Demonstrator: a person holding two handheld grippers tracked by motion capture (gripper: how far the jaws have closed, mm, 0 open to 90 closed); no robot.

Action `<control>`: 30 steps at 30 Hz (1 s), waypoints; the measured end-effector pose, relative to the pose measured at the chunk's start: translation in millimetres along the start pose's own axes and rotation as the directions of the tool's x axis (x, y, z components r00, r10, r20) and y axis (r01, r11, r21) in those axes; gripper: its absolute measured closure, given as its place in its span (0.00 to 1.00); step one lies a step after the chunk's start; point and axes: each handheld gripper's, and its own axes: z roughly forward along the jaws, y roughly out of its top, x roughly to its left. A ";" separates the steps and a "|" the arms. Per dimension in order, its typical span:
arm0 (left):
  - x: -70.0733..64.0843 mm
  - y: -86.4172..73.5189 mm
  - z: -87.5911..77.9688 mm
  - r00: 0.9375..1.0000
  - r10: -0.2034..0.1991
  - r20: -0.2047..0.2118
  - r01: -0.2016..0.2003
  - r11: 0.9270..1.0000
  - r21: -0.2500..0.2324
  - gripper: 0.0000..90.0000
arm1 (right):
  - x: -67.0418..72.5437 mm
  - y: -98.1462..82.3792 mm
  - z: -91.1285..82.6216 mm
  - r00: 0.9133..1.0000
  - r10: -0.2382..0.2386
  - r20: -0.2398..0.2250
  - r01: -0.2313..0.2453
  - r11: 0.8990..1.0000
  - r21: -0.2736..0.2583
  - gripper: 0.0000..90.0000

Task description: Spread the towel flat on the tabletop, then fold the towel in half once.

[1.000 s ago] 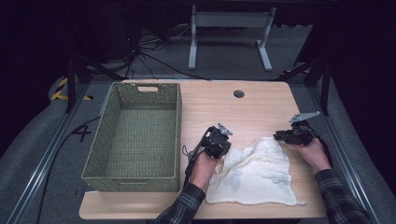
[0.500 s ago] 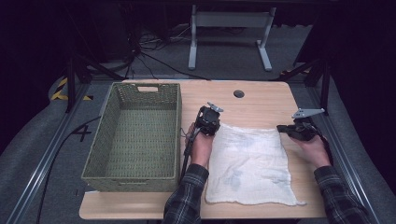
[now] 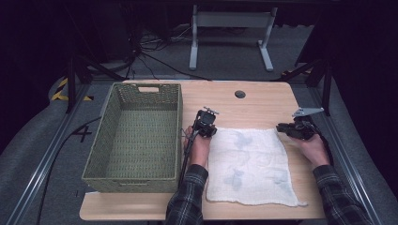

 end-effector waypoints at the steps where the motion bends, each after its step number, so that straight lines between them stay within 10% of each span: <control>1: 1.6 -0.5 1.9 1.000 -0.005 0.001 0.005 1.000 0.008 0.78 | -1.0 -1.3 1.2 1.000 0.002 -0.003 -0.002 1.000 0.005 0.85; 13: 6.0 -3.9 10.0 0.999 -0.046 0.015 0.046 0.999 0.007 0.73 | -4.9 -6.5 16.3 0.999 0.033 -0.035 -0.032 0.999 0.014 0.77; 19: 5.3 -4.9 9.5 0.998 -0.043 0.043 0.043 0.999 0.003 0.94 | -4.1 -6.8 20.2 0.998 0.029 -0.061 -0.028 0.999 0.022 0.92; 30: 7.2 -0.4 -4.3 0.995 -0.073 0.066 0.075 0.997 -0.034 0.96 | -6.8 -4.1 2.9 0.999 0.035 -0.041 -0.035 0.999 -0.018 0.97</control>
